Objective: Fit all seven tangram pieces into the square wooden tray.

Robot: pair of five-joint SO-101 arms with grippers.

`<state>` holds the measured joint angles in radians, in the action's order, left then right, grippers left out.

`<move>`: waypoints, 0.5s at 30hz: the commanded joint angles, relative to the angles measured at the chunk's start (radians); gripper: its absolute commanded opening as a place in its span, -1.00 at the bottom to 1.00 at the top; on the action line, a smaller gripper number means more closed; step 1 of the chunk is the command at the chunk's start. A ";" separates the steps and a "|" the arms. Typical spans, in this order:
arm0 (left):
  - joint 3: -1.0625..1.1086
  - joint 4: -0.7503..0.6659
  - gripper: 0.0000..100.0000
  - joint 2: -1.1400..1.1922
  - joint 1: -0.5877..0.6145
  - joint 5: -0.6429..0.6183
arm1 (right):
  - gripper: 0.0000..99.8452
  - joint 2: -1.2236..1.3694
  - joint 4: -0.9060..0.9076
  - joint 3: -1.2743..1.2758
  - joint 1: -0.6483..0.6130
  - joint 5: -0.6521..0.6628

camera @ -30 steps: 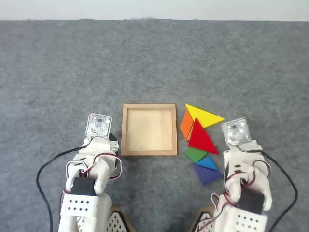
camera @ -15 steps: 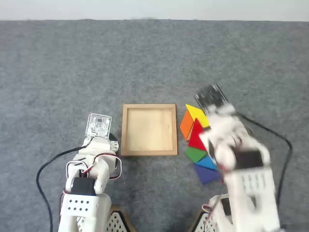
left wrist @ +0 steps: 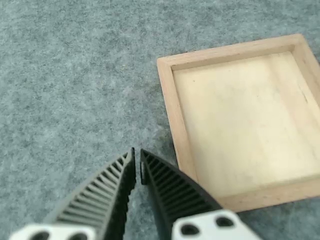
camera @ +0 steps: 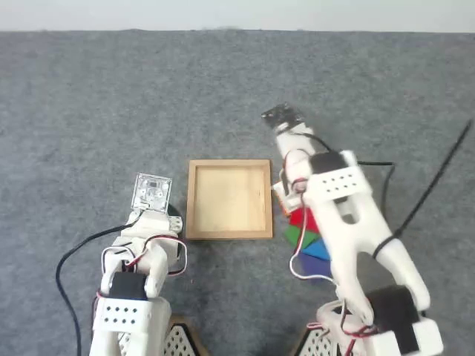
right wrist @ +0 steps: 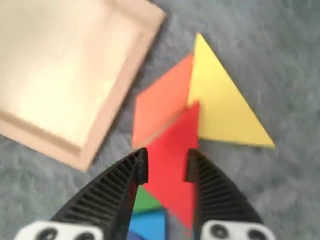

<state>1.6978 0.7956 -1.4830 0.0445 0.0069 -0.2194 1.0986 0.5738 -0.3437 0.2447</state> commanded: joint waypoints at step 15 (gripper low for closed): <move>-0.008 0.002 -0.97 -0.012 0.003 -0.009 | -0.35 0.004 -0.065 0.123 -0.008 -0.005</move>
<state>1.6978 0.7956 -1.4830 0.0445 0.0069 -0.2102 1.0372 0.6966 -0.3713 0.2493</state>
